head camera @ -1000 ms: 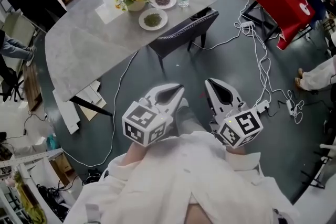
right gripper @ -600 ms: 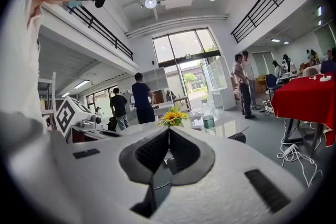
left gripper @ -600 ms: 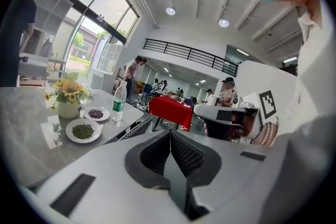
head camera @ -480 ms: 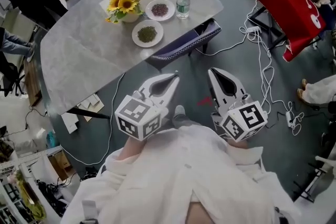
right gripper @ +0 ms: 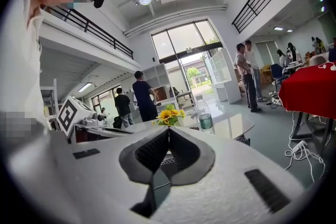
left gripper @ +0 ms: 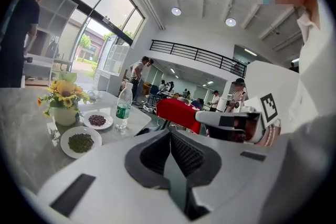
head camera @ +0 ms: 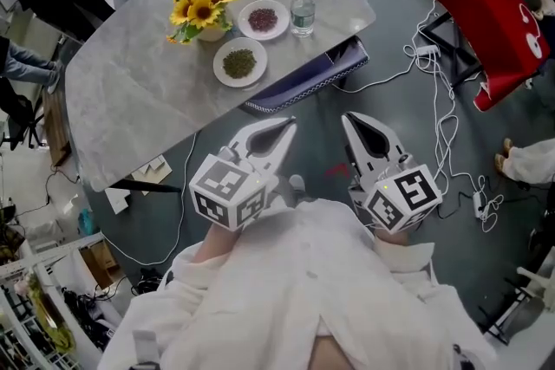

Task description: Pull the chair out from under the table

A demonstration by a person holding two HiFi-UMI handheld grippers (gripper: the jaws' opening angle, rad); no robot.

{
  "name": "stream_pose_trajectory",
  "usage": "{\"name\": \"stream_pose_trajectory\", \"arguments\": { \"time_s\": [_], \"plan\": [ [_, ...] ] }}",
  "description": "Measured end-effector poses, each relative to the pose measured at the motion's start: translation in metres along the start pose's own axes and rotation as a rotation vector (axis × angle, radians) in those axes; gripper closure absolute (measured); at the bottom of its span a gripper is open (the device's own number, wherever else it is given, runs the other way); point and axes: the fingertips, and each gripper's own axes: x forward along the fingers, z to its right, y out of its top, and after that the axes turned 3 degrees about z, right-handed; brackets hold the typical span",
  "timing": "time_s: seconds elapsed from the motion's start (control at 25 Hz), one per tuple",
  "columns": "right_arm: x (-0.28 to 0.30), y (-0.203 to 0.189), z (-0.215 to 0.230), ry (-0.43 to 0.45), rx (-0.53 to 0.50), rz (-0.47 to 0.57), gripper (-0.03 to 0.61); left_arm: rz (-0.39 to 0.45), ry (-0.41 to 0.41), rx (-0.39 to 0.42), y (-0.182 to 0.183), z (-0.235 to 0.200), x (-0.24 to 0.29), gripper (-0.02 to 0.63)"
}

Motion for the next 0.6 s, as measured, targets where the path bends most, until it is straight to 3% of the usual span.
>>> {"name": "stream_pose_trajectory", "arguments": {
  "time_s": [0.6],
  "plan": [
    [0.029,-0.018,0.003,0.01,-0.017,-0.085,0.577,-0.038,0.031,-0.068,-0.01,-0.035,0.006,0.597]
  ]
}}
